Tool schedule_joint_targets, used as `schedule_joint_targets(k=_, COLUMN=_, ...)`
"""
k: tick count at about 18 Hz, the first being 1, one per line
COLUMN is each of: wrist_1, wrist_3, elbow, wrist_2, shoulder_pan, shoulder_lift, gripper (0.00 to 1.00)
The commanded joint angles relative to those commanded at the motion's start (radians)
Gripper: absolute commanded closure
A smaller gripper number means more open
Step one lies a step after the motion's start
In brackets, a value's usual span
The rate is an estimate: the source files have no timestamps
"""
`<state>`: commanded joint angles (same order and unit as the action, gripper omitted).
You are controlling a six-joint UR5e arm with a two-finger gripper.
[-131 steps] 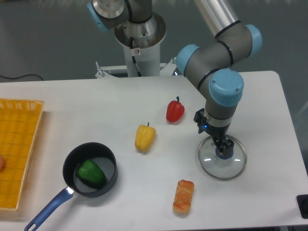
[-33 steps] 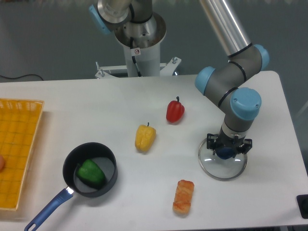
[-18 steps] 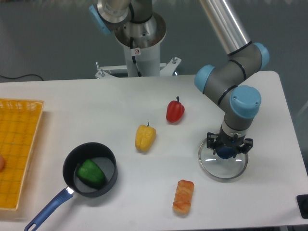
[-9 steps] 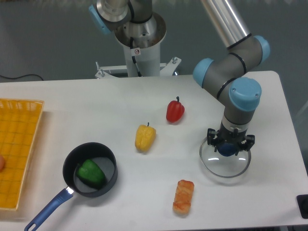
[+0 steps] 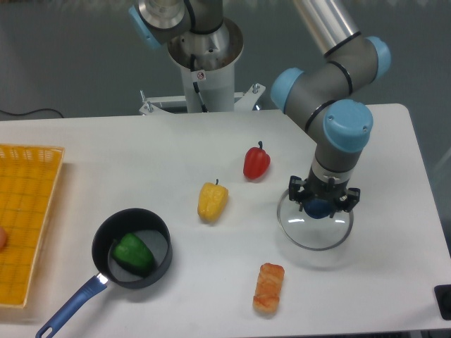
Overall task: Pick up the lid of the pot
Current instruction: 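Lift the glass lid by its knob up off the table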
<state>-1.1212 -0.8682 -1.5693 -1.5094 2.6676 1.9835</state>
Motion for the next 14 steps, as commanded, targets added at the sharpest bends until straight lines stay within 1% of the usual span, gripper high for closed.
schedule_joint_targets(k=3, wrist_1=-0.020, wrist_3=-0.002, elbow=0.000, wrist_2=-0.002, shoulder_pan=-0.005, shoulder_lift=-0.006, gripper=0.51)
schedule_joint_targets(k=6, wrist_1=-0.022, wrist_3=-0.005, elbow=0.003, wrist_2=-0.003, shoulder_pan=-0.014, shoulder_lift=-0.018, gripper=0.51)
schedule_joint_targets(k=11, wrist_1=-0.022, wrist_3=-0.006, elbow=0.012, wrist_2=-0.003, shoulder_pan=-0.018, shoulder_lift=-0.018, gripper=0.51)
schedule_joint_targets(k=14, wrist_1=-0.035, wrist_3=-0.006, elbow=0.018, wrist_2=-0.003, shoulder_pan=-0.018, shoulder_lift=-0.018, gripper=0.51)
